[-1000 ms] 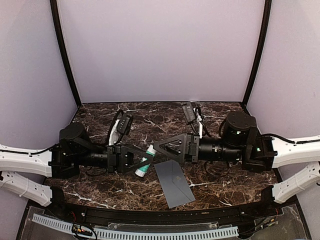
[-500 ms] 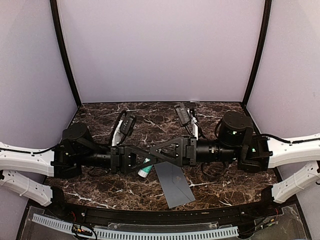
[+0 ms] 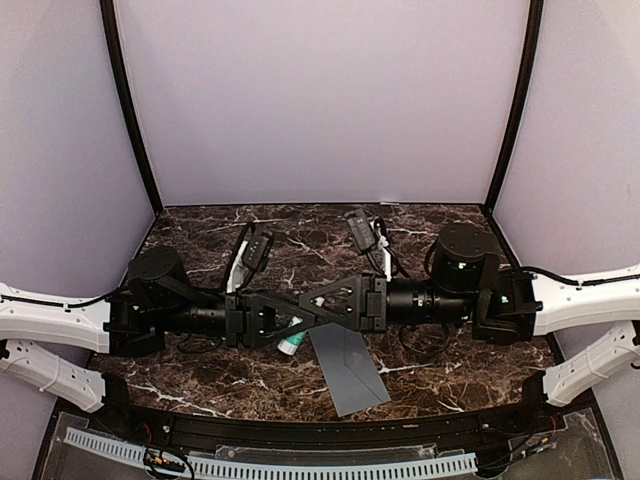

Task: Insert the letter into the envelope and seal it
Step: Adjust the solid glue.

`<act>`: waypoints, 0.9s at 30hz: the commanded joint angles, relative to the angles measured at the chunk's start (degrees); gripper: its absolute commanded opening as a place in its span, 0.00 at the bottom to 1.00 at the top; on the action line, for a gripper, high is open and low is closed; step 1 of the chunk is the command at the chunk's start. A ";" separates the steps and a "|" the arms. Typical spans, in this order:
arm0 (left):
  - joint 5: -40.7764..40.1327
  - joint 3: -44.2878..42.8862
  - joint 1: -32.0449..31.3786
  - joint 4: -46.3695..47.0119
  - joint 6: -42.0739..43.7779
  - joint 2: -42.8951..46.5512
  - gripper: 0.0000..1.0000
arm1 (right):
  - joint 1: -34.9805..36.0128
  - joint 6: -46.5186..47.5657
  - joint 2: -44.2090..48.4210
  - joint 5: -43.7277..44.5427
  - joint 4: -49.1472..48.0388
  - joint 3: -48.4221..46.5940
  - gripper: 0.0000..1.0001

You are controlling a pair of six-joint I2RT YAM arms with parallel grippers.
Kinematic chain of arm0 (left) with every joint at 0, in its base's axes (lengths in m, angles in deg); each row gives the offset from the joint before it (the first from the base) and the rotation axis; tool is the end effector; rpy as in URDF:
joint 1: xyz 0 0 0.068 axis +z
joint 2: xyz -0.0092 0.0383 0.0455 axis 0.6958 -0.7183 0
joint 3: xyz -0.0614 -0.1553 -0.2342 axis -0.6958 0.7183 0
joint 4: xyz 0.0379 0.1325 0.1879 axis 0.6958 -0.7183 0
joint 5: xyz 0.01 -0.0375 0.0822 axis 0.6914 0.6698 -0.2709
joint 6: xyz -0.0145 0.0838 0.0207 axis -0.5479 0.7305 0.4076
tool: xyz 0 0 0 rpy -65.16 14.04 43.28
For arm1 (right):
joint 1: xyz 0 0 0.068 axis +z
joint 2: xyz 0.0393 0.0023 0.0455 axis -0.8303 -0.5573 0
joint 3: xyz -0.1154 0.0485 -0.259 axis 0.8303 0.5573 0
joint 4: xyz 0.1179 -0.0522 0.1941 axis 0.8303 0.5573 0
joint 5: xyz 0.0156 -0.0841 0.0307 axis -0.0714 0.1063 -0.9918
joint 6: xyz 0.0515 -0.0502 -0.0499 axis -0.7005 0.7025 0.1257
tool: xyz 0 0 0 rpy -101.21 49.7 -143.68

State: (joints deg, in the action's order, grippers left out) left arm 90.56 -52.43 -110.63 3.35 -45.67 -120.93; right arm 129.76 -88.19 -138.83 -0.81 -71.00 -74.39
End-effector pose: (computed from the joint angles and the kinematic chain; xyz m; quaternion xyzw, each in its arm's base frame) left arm 0.0719 -0.2501 0.3450 0.2709 0.5959 -0.7009 0.2833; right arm 0.0694 0.2926 0.3606 -0.2330 0.6727 0.6430 0.2823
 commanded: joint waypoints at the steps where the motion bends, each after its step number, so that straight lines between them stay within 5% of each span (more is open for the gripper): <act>1: -0.88 -0.38 -0.08 -0.42 0.73 1.20 0.47 | 0.04 -0.14 1.13 4.14 1.33 -1.39 0.12; 5: -0.82 1.01 -0.11 -0.72 0.14 2.27 0.54 | -0.18 -0.08 2.15 6.15 2.85 -1.30 0.11; 21: -0.63 3.72 -0.17 1.13 -1.77 3.04 0.49 | -1.03 -2.47 4.19 9.83 1.65 0.60 0.10; 27: -0.75 3.36 -0.17 3.39 -2.19 1.81 0.40 | -1.07 -3.32 3.70 9.84 0.37 1.07 0.09</act>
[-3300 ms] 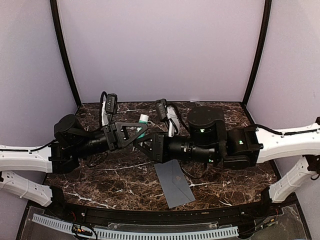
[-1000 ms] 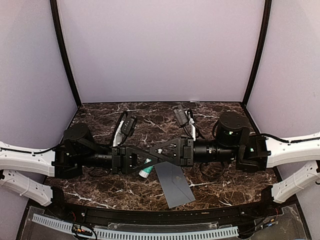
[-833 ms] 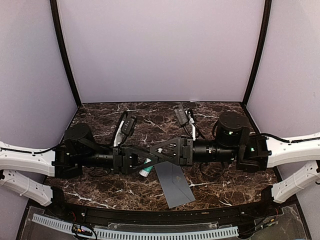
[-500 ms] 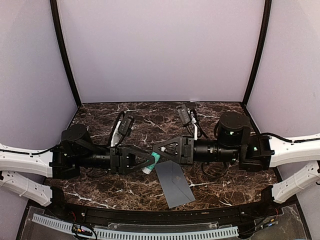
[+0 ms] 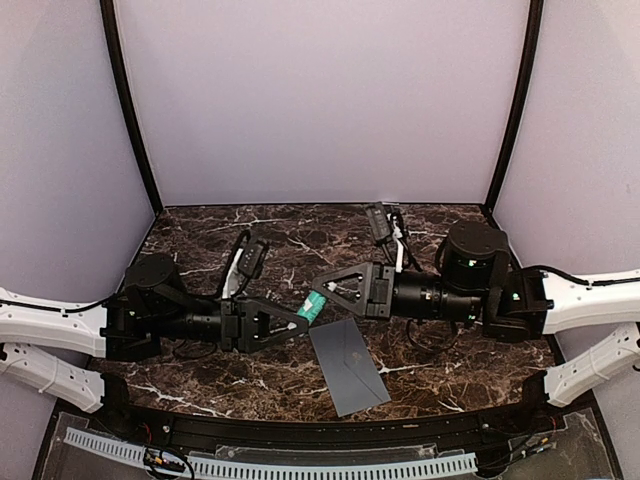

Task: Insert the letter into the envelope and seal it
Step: Adjust the solid glue, then pick up the solid glue cap from the center of the board.

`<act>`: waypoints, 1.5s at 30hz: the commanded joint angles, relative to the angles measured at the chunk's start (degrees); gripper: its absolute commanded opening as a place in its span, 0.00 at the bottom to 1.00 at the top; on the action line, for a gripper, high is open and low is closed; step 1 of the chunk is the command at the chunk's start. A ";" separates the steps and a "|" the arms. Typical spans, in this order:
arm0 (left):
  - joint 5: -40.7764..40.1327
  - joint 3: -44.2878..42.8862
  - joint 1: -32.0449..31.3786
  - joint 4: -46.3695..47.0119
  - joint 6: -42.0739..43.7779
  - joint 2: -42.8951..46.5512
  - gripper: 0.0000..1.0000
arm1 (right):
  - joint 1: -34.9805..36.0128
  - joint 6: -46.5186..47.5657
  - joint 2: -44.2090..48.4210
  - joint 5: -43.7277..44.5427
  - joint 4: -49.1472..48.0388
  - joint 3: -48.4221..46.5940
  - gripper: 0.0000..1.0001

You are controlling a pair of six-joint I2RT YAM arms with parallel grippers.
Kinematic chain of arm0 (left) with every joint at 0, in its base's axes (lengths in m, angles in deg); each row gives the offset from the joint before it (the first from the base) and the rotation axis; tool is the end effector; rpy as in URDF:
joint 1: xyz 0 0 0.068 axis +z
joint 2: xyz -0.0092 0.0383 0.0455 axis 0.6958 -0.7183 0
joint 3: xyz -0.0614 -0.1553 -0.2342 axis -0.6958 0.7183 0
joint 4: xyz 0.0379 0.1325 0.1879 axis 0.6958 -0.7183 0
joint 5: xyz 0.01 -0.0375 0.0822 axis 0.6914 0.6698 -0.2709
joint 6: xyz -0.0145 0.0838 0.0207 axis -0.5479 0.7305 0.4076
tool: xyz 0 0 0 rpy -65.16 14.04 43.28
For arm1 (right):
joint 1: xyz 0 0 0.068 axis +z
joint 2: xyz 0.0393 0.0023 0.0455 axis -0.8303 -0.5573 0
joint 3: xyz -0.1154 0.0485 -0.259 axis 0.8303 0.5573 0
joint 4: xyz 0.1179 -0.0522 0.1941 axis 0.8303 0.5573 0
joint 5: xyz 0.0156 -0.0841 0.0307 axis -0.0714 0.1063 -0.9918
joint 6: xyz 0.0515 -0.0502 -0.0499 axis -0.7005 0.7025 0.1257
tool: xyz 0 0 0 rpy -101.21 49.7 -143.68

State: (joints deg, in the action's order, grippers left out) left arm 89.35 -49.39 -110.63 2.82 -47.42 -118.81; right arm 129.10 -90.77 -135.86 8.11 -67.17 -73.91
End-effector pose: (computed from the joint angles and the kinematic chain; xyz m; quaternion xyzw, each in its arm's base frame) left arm 0.0698 -0.2416 0.3333 0.2539 0.6121 -0.6973 0.2732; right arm 0.0808 0.2771 0.3616 -0.1627 0.7016 0.6169 0.3175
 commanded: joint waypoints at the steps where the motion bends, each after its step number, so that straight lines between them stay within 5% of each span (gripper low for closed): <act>1: 0.46 0.20 -0.17 4.19 -0.55 -0.58 0.39 | -0.44 -0.83 0.63 1.00 -3.58 0.55 0.10; 14: -1.84 0.51 -0.17 5.11 -0.71 -1.35 0.13 | -0.46 -1.02 0.83 2.00 -2.55 1.04 0.14; 23: -9.16 -1.77 1.08 -9.20 0.28 0.52 0.01 | -0.45 0.51 0.98 6.34 7.22 -2.13 0.68; 27: -7.06 -3.41 4.19 -15.89 2.61 1.10 0.01 | -0.46 0.85 2.38 11.79 15.30 -3.97 0.78; 31: -0.48 -5.63 10.14 -23.27 6.70 0.87 0.00 | -1.13 -0.34 2.67 20.74 33.93 -9.33 0.84; 37: 8.38 -9.30 20.26 -31.70 15.32 0.56 0.00 | -10.60 -4.17 4.03 22.76 55.12 -9.41 0.86; 45: 11.85 -8.77 30.18 -32.11 27.56 0.45 0.00 | -32.68 0.52 8.88 13.45 58.78 2.93 0.86</act>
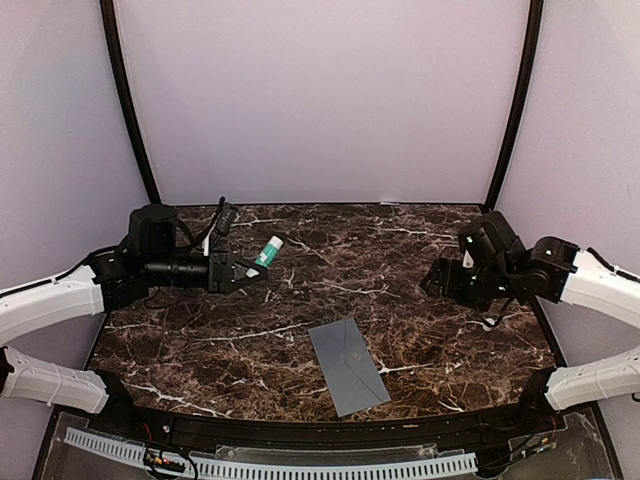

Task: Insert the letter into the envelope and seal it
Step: Pick up the solid glue cap from the center of the board.

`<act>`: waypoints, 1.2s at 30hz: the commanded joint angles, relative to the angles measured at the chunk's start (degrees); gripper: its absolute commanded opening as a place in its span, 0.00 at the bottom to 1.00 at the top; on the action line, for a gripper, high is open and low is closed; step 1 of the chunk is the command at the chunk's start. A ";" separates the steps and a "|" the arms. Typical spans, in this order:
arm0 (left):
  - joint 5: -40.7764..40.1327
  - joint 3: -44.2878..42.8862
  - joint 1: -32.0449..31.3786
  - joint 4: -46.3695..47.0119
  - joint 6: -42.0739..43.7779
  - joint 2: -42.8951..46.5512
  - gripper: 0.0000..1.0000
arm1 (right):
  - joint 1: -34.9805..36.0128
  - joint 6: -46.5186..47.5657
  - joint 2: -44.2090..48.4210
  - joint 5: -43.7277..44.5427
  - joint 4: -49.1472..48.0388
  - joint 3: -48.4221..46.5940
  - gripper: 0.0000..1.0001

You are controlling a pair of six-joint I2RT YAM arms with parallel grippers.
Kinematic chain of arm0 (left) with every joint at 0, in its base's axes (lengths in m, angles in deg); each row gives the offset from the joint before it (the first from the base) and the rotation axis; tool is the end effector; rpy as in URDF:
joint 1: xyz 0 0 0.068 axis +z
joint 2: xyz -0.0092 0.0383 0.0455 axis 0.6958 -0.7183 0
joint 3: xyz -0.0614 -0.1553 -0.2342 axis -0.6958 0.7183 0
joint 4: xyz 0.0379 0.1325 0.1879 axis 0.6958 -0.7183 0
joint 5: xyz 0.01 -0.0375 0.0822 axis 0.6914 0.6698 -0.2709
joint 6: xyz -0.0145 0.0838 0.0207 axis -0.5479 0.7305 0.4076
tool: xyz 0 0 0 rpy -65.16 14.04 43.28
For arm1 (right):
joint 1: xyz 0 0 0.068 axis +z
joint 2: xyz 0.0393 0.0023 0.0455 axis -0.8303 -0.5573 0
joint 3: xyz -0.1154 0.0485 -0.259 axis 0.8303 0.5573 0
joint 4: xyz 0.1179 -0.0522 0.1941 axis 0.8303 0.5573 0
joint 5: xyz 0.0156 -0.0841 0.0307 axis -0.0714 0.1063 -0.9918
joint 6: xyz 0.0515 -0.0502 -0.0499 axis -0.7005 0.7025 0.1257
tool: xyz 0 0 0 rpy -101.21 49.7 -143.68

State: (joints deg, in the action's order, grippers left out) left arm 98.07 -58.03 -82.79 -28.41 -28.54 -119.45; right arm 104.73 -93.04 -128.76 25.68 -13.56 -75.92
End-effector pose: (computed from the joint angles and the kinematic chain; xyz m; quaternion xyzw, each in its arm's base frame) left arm 0.1662 -0.1875 0.3089 0.2273 0.7488 -0.5157 0.3489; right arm 0.1513 0.1418 0.2792 0.0737 0.9199 0.2055 0.3258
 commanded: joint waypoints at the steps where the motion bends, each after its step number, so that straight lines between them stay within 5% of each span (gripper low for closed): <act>1: 3.03 0.74 3.26 0.23 10.26 1.54 0.00 | -11.13 3.94 2.05 -4.94 5.22 6.25 0.86; 11: 6.99 5.39 8.20 4.53 12.11 2.78 0.00 | -32.40 11.61 -0.71 -5.65 5.41 11.22 0.83; 29: 7.99 6.00 8.19 4.73 11.54 5.27 0.00 | -34.32 8.99 -12.42 -0.42 1.17 14.73 0.70; 36: 8.73 6.26 8.14 4.88 11.20 5.24 0.00 | -34.53 8.68 -15.14 1.26 -0.20 15.38 0.56</act>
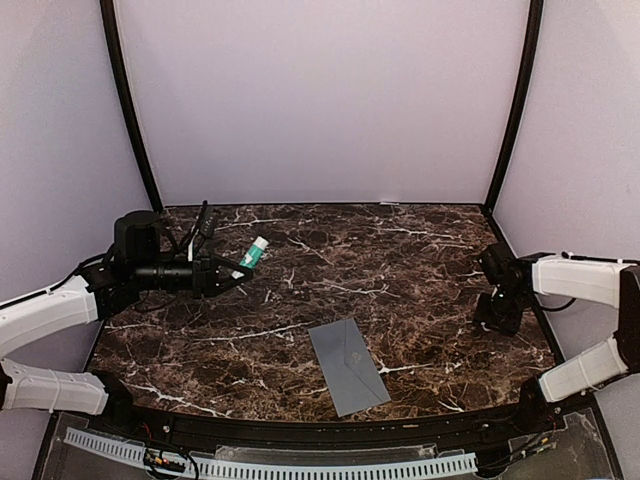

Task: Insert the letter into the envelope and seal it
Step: Pick up the solid glue cap from the center of the board.

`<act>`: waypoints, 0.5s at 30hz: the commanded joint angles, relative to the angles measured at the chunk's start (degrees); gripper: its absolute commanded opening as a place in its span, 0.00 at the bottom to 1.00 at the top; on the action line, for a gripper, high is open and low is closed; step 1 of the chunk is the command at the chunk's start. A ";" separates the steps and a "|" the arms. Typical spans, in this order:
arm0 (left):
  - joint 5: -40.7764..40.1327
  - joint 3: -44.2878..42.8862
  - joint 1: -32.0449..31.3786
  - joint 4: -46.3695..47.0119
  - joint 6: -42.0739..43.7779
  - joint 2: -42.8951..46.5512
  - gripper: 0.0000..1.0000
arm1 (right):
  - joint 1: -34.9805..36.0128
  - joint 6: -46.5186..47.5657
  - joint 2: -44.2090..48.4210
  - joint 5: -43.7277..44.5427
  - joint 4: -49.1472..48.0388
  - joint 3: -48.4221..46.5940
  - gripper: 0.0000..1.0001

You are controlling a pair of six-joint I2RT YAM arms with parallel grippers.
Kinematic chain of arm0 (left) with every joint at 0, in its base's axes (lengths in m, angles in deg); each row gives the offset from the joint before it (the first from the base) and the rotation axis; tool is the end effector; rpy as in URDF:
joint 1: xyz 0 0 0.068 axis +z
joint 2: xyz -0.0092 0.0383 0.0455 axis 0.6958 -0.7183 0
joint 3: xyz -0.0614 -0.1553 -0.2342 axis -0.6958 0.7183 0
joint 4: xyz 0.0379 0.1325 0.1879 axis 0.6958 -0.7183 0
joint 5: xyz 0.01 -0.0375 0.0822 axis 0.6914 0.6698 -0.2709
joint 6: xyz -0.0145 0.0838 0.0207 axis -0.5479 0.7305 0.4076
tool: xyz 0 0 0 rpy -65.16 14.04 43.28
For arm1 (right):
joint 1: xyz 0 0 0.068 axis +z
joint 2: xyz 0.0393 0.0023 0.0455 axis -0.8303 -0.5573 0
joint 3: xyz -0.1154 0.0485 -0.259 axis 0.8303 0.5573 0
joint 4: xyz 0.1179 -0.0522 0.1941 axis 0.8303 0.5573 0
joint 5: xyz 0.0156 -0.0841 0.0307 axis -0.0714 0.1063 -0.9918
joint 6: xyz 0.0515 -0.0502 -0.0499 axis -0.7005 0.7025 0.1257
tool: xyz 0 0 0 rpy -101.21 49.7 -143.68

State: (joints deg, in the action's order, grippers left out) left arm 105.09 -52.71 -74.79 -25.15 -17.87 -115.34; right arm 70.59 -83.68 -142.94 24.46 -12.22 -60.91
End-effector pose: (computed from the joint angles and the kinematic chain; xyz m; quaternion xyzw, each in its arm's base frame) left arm 0.1678 -0.1579 0.3005 0.2821 0.7139 -0.4915 0.4113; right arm 0.1865 0.0294 0.1564 0.2520 0.9542 -0.0497 0.1532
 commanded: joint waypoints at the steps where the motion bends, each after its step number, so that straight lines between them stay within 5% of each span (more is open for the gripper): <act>1: 1.88 0.99 0.19 1.66 0.45 1.09 0.00 | -0.50 -0.56 -1.23 2.79 -1.83 0.34 0.54; 8: 2.57 1.09 0.18 2.03 0.22 0.60 0.00 | -1.09 0.72 -4.29 2.74 -3.82 -0.03 0.41; 15: 2.98 1.09 0.17 2.18 0.13 0.38 0.00 | -1.43 1.27 -5.27 3.27 -3.88 -1.45 0.40</act>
State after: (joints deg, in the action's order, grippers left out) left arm 106.49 -52.47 -74.79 -24.72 -17.89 -115.36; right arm 69.65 -83.16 -147.62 26.25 -15.22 -61.08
